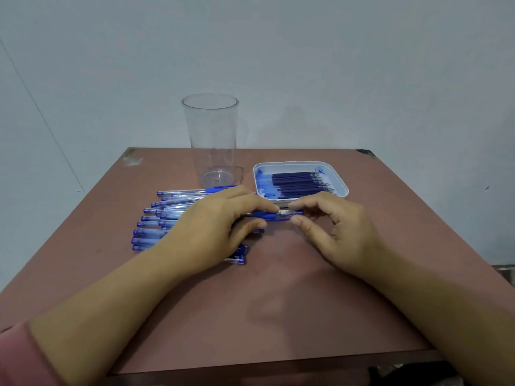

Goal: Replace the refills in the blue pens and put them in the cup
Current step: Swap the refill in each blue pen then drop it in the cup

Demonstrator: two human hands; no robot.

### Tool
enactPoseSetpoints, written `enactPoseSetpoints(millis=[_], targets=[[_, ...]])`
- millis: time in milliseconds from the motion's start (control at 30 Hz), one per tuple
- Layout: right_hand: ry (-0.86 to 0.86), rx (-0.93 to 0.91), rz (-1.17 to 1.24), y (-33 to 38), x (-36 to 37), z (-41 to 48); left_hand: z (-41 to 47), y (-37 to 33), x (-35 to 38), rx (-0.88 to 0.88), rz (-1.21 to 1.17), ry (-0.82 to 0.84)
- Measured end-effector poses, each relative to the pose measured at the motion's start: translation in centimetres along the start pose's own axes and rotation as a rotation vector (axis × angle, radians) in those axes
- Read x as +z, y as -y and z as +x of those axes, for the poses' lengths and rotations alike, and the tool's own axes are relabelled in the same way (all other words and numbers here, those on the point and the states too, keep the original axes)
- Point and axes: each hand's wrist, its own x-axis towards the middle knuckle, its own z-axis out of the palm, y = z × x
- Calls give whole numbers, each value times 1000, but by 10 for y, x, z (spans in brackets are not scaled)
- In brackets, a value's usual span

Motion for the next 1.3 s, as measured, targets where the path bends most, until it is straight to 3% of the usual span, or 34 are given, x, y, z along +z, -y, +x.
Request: enactPoseSetpoints(millis=[767, 933, 1133, 1300], targets=[[-51, 2, 50, 2, 2, -5, -2, 1, -22, -29, 31, 170], [39, -4, 5, 3, -6, -6, -4, 13, -28, -36, -43, 39], [347, 166, 1, 3, -22, -5, -5, 11, -27, -83, -131, -7], [367, 142, -49, 0, -14, -6, -4, 5, -26, -81, -132, -10]])
